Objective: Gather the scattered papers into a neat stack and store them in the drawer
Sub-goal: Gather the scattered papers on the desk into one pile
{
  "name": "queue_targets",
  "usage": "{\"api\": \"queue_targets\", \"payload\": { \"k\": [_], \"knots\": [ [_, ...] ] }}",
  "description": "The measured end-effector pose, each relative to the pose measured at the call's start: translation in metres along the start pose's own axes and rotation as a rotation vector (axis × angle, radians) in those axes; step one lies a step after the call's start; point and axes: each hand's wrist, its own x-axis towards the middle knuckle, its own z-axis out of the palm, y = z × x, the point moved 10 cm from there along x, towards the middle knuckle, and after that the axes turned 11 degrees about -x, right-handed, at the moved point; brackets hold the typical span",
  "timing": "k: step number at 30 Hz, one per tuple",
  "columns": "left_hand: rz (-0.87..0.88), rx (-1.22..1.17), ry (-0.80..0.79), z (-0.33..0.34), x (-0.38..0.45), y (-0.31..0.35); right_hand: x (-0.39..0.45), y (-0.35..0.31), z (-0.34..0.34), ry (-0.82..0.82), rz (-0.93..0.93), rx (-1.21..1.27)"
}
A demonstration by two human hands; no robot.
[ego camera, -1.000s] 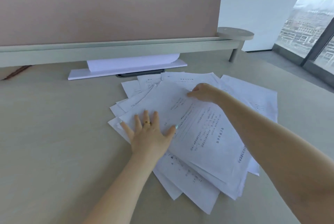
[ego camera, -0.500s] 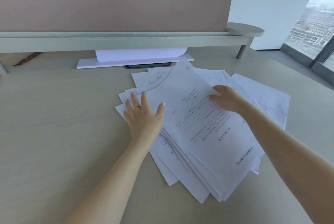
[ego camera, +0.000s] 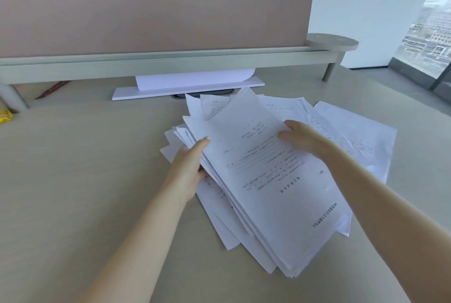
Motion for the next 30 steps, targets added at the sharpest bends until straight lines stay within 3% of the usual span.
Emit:
{"api": "queue_targets", "payload": {
  "k": [5,11,13,16,20,23,26,30],
  "knots": [
    [0.391,0.406,0.038,0.022,-0.018,0.018,-0.005,-0.002,0.006,-0.01,0.026,0.044],
    [0.274,0.311,0.059,0.01,0.003,0.013,-0.008,-0.001,0.017,-0.028,0.024,0.036],
    [0.3,0.209,0.111,-0.003,0.007,0.028,-0.01,0.003,0.008,0.031,0.033,0.065],
    [0.345,0.127,0.141,-0.028,0.015,0.059,-0.014,0.035,-0.008,0.165,0.114,-0.09],
    [0.283,-0.036,0.012,-0.045,0.032,0.099,-0.023,0.06,0.001,0.106,0.058,-0.408],
    [0.196,-0.052,-0.075,-0.041,0.054,0.103,-0.04,0.051,0.01,0.069,-0.004,-0.407],
    [0.047,0.073,-0.14,-0.011,0.061,0.076,-0.062,0.045,0.014,0.071,-0.032,-0.243],
    [0.093,0.466,-0.022,0.016,0.065,0.054,-0.069,0.067,-0.01,0.145,0.185,0.503]
  ]
}}
